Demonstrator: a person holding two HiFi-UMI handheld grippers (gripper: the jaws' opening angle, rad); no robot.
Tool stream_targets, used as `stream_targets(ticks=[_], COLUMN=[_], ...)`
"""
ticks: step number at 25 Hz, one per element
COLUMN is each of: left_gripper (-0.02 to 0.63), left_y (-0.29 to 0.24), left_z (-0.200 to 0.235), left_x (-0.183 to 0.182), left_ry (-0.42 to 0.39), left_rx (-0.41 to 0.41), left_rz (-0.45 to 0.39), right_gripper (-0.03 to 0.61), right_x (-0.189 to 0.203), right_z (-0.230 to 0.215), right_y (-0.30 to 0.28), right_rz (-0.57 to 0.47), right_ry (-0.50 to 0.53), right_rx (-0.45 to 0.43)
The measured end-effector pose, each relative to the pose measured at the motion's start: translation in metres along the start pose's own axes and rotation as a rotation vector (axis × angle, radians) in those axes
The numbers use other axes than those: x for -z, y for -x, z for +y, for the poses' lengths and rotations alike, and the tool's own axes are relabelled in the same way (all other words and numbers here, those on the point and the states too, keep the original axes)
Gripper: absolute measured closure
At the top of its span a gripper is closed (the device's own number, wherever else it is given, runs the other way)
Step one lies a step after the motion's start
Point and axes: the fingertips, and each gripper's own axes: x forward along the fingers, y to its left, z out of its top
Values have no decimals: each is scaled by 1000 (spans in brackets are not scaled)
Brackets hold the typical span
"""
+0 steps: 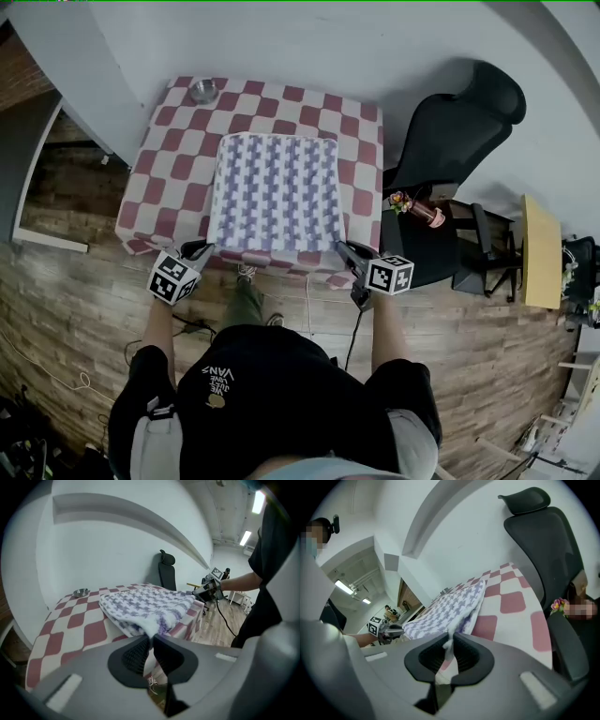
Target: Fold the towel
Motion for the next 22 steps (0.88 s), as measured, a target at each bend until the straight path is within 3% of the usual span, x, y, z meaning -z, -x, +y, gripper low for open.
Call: stream_targets(ticks=[6,12,22], left_gripper=[580,580,580], left_y=[46,79,76], left_z=[-58,-88,-55], left_x=[34,51,9], left_ry=[12,15,-5], left_rx=[-33,-45,-52], left_rz=[-21,-19,-75], right_gripper=[543,543,543], right_x=[55,89,31], right_z=[32,58,58], right_y=[48,75,64], right_rz=[-6,17,-67], right_ry=[-9,-14,15], right_rx=[-32,-54,-53])
